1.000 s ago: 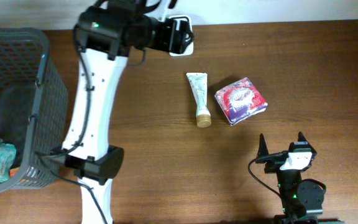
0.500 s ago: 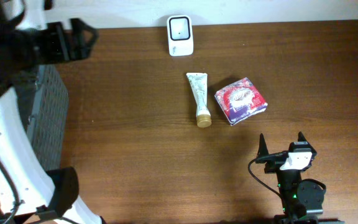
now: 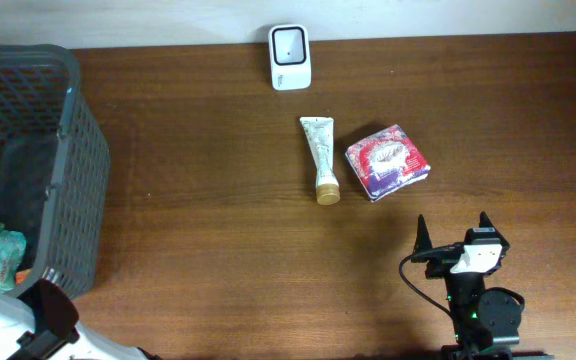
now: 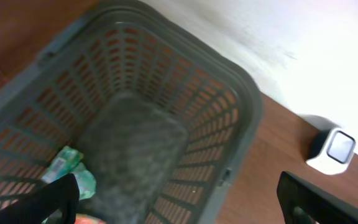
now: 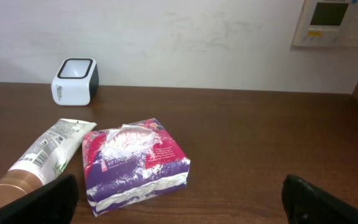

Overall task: Scan the item barcode
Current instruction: 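Reach the left gripper into the basket and grasp the green packet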

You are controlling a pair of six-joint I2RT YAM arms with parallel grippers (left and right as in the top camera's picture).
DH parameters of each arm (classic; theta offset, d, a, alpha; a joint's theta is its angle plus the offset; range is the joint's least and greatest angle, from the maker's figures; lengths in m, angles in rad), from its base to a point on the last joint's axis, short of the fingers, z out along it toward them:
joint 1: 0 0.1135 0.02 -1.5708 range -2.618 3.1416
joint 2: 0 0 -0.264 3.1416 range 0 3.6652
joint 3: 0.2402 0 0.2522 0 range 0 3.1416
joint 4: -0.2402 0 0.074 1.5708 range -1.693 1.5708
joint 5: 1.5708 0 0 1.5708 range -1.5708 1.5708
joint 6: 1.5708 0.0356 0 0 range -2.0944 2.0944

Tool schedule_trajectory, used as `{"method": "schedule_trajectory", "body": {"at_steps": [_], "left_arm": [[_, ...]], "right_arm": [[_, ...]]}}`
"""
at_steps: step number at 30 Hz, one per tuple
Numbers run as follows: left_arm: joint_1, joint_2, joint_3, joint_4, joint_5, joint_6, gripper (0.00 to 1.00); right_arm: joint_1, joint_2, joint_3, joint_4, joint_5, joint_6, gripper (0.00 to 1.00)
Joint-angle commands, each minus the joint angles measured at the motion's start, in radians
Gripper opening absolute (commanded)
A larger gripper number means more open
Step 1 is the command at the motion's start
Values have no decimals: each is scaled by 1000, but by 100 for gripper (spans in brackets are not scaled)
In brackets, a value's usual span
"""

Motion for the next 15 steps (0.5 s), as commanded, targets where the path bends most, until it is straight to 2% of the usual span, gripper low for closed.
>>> {"method": "schedule_trajectory", "body": {"at_steps": [1,3,7,13,15], "left_arm": [[26,-13,-19,-1,-93,-14,99],[26,-13,-39,-1,-145,-13,99],[26,-13,-101,-1,-145,6,99],[25,-13,-395,14,-193,6,99],[25,-13,-525,81,-198,5,99]], "right_arm": [[5,-8,-9,-3,2,4,98],[5,-8,-9,-3,2,4,99],[5,-8,-9,-3,2,4,99],[5,-8,-9,-3,2,4,99],[5,-8,-9,-3,2,4,99]]}}
